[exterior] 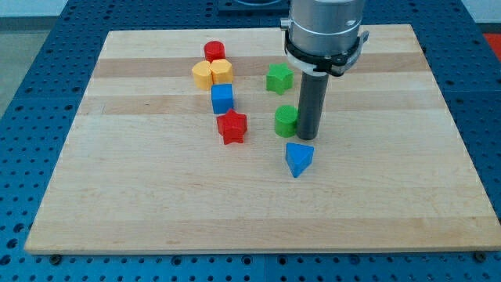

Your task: Move the blue triangle diagonally bottom right to the red star

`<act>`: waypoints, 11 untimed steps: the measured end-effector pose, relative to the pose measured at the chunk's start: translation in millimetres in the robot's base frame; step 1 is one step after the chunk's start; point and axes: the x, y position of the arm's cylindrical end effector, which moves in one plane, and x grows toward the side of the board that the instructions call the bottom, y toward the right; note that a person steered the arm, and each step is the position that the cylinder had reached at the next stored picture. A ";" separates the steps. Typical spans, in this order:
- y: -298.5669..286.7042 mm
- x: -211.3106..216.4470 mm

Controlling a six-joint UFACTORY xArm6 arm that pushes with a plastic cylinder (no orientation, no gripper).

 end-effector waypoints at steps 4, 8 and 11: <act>30.8 27.9; 31.6 33.5; 15.3 -3.0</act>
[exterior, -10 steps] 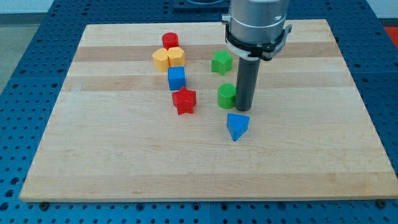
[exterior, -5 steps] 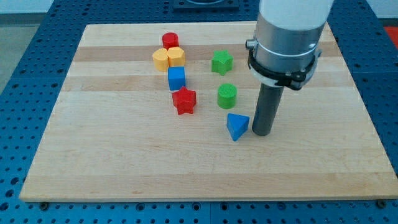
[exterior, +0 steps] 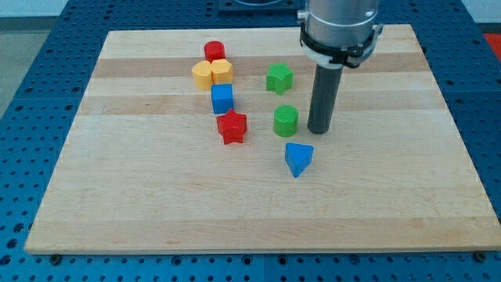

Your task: Move the blue triangle diagonally bottom right to the red star

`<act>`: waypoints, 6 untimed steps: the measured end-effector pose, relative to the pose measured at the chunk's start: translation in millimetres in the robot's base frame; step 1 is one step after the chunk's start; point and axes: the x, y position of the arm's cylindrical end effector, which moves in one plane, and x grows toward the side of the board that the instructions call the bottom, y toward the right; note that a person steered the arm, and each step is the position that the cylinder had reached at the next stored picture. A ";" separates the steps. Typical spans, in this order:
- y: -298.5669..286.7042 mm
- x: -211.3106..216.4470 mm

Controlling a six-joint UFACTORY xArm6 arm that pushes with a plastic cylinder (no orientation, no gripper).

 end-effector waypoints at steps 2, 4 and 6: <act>-5.6 37.0; -5.9 41.2; -13.4 41.4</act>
